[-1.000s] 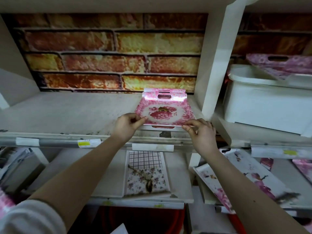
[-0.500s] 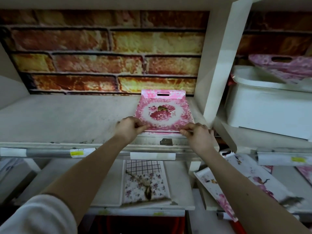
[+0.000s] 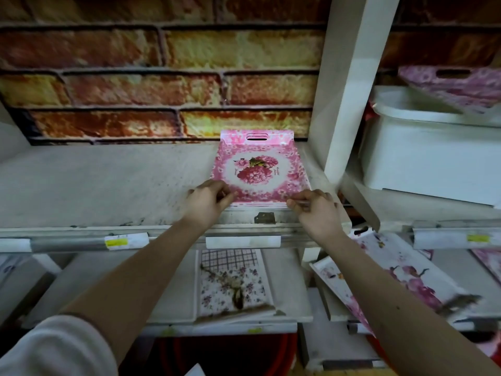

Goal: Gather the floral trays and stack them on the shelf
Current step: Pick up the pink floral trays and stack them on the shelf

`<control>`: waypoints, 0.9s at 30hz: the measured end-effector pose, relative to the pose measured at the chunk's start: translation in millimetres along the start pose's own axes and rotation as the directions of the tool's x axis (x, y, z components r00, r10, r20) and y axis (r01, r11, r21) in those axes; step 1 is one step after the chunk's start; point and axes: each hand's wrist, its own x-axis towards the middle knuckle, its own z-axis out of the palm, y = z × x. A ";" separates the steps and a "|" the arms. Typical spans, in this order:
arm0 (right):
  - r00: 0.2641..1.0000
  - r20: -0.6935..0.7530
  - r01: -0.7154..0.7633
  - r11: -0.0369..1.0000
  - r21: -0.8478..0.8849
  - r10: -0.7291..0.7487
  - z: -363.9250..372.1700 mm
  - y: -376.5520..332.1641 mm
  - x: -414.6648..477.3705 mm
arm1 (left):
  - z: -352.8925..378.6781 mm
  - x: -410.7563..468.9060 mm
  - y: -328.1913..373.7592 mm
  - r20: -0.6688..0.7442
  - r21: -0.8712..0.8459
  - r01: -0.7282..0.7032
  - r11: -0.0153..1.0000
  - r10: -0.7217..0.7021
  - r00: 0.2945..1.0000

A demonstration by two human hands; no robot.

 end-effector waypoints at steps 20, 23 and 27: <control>0.981 -0.181 -0.034 0.978 0.204 0.072 -108.4 88.9 -94.5 | 38.8 -66.7 189.7 -0.001 -0.027 -0.206 0.978 0.206 0.979; 0.976 -0.201 -0.035 0.972 0.232 0.083 -135.5 112.4 -109.4 | 52.4 -77.3 225.6 0.012 -0.055 -0.231 0.971 0.232 0.973; 0.968 -0.223 -0.062 0.970 0.236 0.117 -181.9 164.0 -138.5 | 81.1 -104.3 288.5 0.034 -0.132 -0.273 0.953 0.280 0.960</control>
